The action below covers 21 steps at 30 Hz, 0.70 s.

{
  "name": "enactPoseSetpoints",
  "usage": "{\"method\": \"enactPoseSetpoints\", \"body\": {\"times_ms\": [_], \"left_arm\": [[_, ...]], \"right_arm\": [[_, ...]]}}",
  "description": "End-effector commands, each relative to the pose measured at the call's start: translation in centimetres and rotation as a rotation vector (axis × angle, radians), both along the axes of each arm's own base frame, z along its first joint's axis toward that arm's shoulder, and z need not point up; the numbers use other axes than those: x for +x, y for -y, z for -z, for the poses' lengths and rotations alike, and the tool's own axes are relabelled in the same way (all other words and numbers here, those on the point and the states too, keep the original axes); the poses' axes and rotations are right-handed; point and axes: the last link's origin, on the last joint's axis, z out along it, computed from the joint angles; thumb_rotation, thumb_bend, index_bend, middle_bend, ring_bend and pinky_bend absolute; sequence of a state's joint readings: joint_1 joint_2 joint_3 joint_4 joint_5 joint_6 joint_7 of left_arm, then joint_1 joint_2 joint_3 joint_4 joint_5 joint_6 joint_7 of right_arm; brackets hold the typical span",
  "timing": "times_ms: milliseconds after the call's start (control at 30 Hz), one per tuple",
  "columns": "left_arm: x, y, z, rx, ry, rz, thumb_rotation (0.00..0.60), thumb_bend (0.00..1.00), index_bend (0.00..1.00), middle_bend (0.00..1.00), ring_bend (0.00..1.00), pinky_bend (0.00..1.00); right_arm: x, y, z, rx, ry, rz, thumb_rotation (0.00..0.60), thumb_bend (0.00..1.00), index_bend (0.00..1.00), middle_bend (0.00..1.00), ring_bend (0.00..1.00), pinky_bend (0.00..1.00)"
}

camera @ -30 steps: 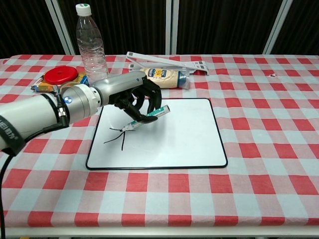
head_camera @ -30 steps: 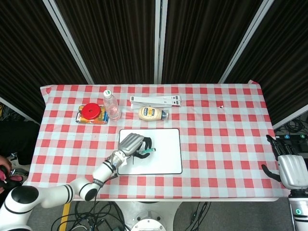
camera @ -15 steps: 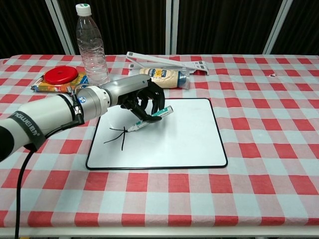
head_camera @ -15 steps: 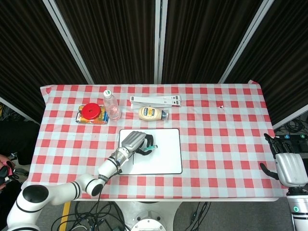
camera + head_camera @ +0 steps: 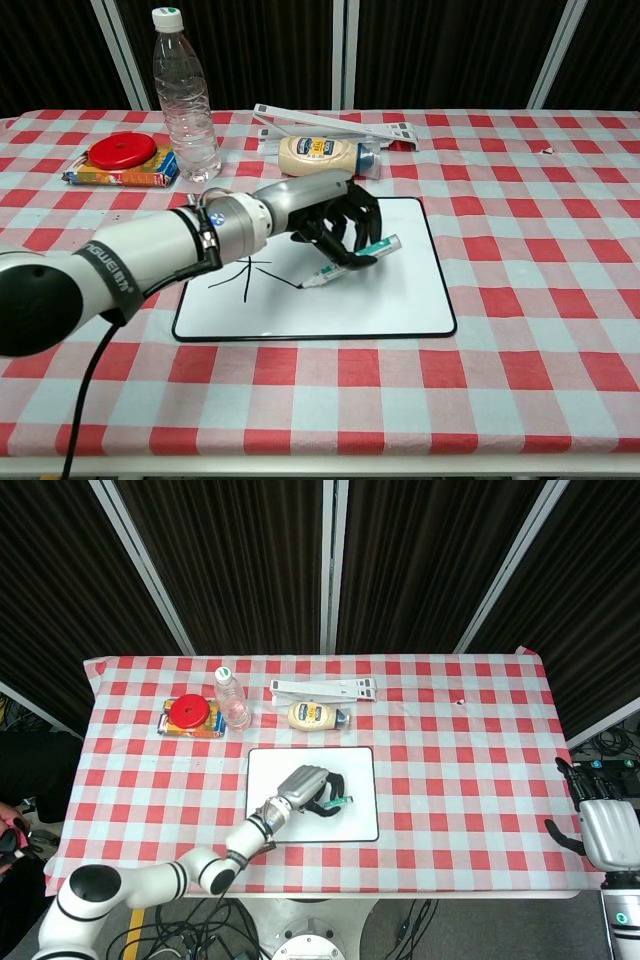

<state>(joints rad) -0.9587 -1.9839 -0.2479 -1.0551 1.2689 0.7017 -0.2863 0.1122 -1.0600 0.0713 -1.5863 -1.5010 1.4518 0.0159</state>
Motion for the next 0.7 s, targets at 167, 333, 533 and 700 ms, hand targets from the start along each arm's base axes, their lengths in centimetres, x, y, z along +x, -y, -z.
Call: {"method": "enactPoseSetpoints", "body": {"times_ms": [167,333,533,700], "left_arm": [[2.9,-0.9,-2.5,0.062,0.088,0.047,0.6,0.45,0.59,0.59,0.68,0.92],[0.7,-2.6,-5.6,0.131,0.045,0.04,0.6,0.45,0.59,0.59,0.68,0.92],[-5.2,-3.4,-7.6,0.176,-0.232,0.061,0.6,0.45,0.58,0.57,0.68,0.92],[-9.2,-3.8,-8.9,0.211,-0.493,0.099,0.6,0.45,0.57,0.56,0.67,0.92]], "right_arm": [[0.2,0.0,-0.3,-0.017,0.002,-0.022,0.6,0.16,0.06,0.19,0.14,0.23],[0.2,0.0,-0.2,-0.011,0.008,-0.027,0.6,0.16,0.07,0.19,0.14,0.23],[0.1,0.0,0.2,-0.003,0.015,-0.033,0.6,0.16,0.07,0.19,0.14,0.23],[0.3,0.2,0.6,0.005,0.019,-0.042,0.6,0.16,0.07,0.19,0.14,0.23]]}}
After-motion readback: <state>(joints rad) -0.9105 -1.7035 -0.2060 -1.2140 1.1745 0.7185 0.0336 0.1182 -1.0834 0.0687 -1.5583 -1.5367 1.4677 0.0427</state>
